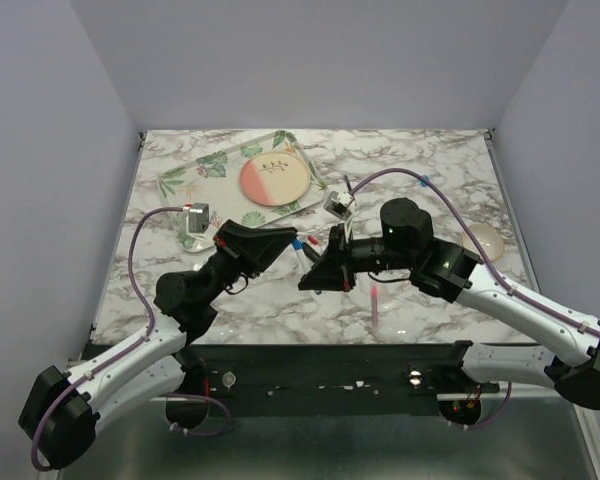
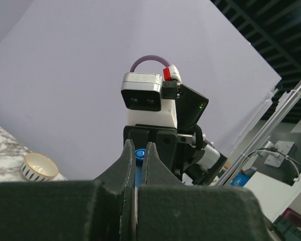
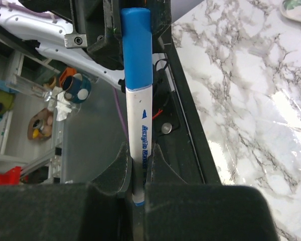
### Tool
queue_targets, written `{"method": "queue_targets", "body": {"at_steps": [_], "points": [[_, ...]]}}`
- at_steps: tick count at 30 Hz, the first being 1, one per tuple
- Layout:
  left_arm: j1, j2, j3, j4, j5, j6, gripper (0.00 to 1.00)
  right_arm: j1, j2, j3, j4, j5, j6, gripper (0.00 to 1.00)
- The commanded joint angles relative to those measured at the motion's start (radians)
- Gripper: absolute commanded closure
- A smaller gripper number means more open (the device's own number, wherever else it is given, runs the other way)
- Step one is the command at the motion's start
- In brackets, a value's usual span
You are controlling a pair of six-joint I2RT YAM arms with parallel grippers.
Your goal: Insert the pens into the pen caps
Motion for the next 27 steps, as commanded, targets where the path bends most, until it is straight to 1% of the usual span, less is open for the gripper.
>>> {"method": "queue_targets", "body": {"at_steps": [1,3,7,10,16,19,20,23,25,27], "points": [[-0.128,0.022,-0.135,-0.065,0.188,-0.078,1.00,-0.073,0.003,0.135,0.309,0.133,0.019,0.99],[-0.147,0.030,-0.138,-0.054,0.184,-0.089,1.00,-0.076,0.007,0.153,0.302,0.153,-0.007,0.99],[-0.182,0.074,-0.114,-0.069,0.197,-0.089,1.00,-0.084,0.039,0.212,0.265,0.144,-0.053,0.99],[-0.199,0.099,-0.095,-0.141,0.201,-0.059,1.00,-0.087,0.060,0.261,0.222,0.144,-0.096,0.99],[-0.208,0.166,-0.063,-0.140,0.284,-0.049,1.00,-0.116,0.082,0.351,0.093,0.164,-0.206,0.99],[-0.220,0.168,-0.019,-0.218,0.310,0.008,1.00,-0.130,0.095,0.425,0.014,0.181,-0.271,0.99],[-0.225,0.168,-0.005,-0.287,0.310,0.025,1.00,-0.131,0.103,0.477,-0.009,0.195,-0.309,0.99],[-0.248,0.168,0.040,-0.397,0.289,0.095,1.00,-0.134,0.118,0.538,-0.069,0.225,-0.350,0.99],[-0.251,0.178,0.046,-0.402,0.293,0.105,1.00,-0.136,0.120,0.574,-0.085,0.235,-0.358,0.99],[-0.260,0.194,0.040,-0.344,0.307,0.082,1.00,-0.135,0.117,0.577,-0.080,0.235,-0.361,0.99]]}}
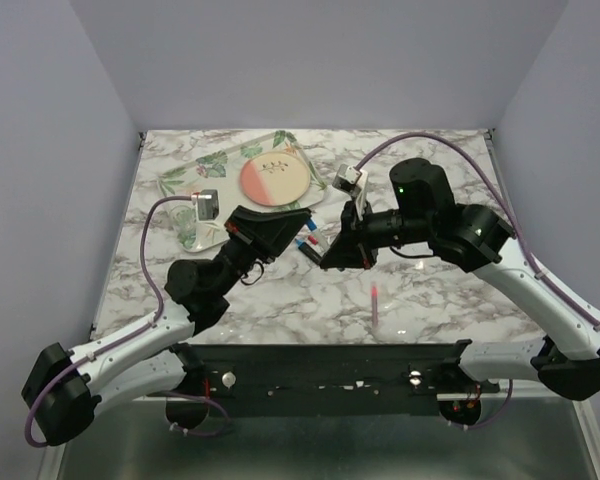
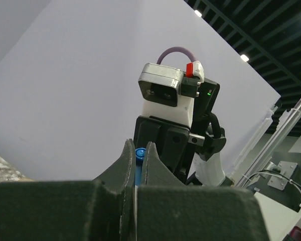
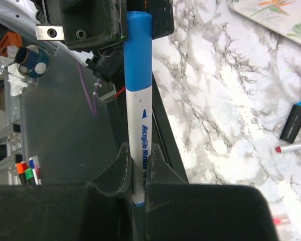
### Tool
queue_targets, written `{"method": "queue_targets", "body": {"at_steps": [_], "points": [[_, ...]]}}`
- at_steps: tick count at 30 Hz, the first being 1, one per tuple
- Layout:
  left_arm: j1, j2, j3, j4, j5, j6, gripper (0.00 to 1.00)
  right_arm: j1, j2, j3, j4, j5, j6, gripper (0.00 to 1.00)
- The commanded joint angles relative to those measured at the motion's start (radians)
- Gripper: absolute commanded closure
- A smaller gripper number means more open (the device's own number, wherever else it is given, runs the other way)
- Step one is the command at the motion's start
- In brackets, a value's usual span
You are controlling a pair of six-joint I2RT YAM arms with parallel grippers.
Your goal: Insert the pens into the pen caps
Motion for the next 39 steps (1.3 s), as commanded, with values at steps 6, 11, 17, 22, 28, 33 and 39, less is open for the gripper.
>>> {"method": "queue_targets", "body": {"at_steps": [6,11,17,22,28,33,39], "points": [[-0.087,0.098,0.019,-0.401,0.496,0.060,1.00,-0.051,-0.009,0.031,0.523,0.147,-0.008,0.99],[0.026,0.088,0.313,-0.706,0.395,0.216,0.62,-0.051,-0.126,-0.307,0.649,0.060,0.079,0.99],[0.192,0.099,0.511,-0.834,0.156,0.271,0.35,-0.051,-0.299,-0.659,0.680,0.097,0.197,0.99],[0.214,0.105,0.585,-0.971,0.073,0.415,0.18,-0.053,-0.408,-0.906,0.602,0.353,0.344,0.99],[0.215,0.076,0.556,-1.142,-0.059,0.527,0.02,-0.054,-0.404,-0.934,0.258,0.852,0.625,0.92],[0.217,0.056,0.492,-1.211,-0.128,0.596,0.01,-0.067,-0.277,-0.917,0.139,0.916,0.685,0.91],[0.217,0.025,0.404,-1.184,-0.150,0.607,0.01,-0.080,-0.135,-0.912,0.129,0.925,0.676,0.94]]}}
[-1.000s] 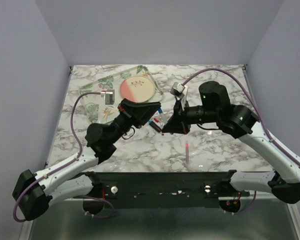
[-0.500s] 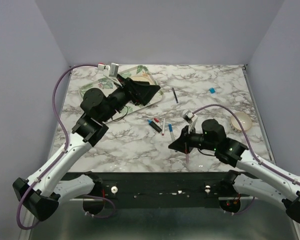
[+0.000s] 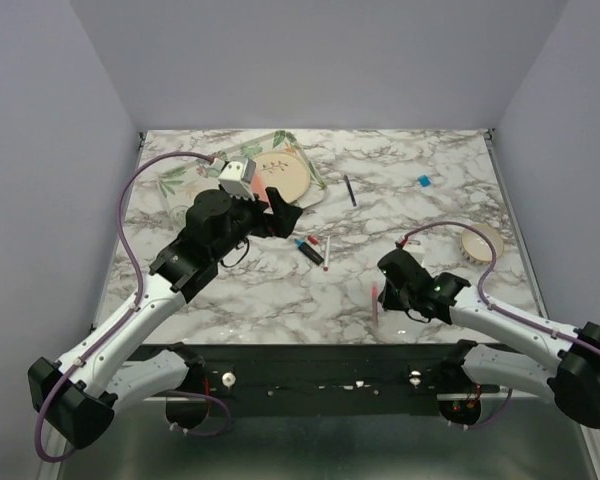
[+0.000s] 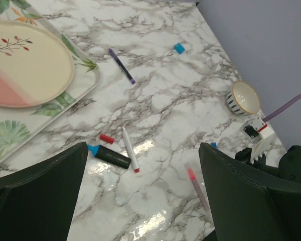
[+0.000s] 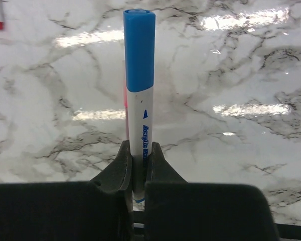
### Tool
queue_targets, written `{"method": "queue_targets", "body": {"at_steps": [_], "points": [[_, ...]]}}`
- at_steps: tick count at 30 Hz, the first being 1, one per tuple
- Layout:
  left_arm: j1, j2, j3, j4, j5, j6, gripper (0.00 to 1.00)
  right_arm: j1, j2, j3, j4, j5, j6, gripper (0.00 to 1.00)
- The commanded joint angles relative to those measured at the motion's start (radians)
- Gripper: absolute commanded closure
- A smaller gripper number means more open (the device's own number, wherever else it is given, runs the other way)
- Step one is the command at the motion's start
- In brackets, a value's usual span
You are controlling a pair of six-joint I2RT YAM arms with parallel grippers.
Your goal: Insert the pens into the pen caps
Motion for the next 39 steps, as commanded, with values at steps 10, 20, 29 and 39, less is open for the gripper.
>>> {"method": "queue_targets", "body": {"at_steps": [10,20,29,39], "points": [[0.003,-0.035,-0.041,-0.025,-0.053,0.064,0.01,-0.010,0.241,0.018,-0.035,-0.003,0.001,0.87],[0.001,0.020,0.000,-0.082,-0.183,-0.019,0.01,-0.010,0.182,0.079,-0.141,-0.019,-0.005,0.73],[0.001,0.183,0.153,-0.294,-0.261,-0.188,0.01,-0.010,0.076,0.107,-0.190,-0.025,-0.020,0.65],[-0.075,0.318,0.138,-0.320,-0.344,-0.531,0.09,-0.010,-0.180,0.222,-0.188,0.023,-0.097,0.64]]}}
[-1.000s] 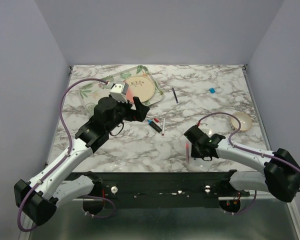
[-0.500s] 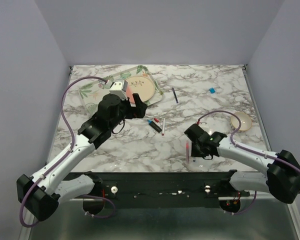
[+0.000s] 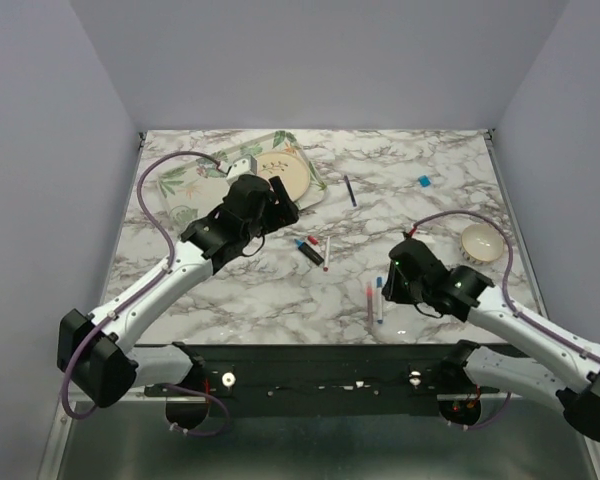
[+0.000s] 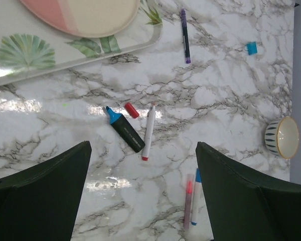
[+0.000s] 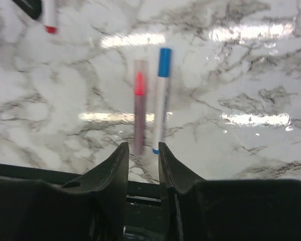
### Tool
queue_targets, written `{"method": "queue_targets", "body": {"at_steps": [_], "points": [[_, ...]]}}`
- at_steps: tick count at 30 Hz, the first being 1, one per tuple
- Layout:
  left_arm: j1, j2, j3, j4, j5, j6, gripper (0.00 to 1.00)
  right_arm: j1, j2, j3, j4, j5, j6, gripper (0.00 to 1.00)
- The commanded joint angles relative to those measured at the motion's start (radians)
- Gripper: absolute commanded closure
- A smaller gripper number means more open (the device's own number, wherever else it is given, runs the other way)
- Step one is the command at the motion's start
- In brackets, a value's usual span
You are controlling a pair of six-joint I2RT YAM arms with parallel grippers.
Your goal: Insert the pens into the pen caps
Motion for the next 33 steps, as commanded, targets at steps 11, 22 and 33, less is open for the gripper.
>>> {"method": "queue_targets", "body": {"at_steps": [11,22,33], "points": [[-0.156,0.442,0.175,-0.147,-0.139,-0.357,0.24,-0.002,-0.314,0.034,0.128,-0.072,-0.110,0.60],[-0.156,0.697,0.363,-0.325,-0.145,-0.440,0.30,-0.002,-0.416,-0.020,0.127,-0.043,-0.128,0.60],[-0.150,0.786,0.357,-0.324,-0.131,-0.446,0.37,-0.001,-0.446,-0.026,0.124,-0.031,-0.134,0.60]]}}
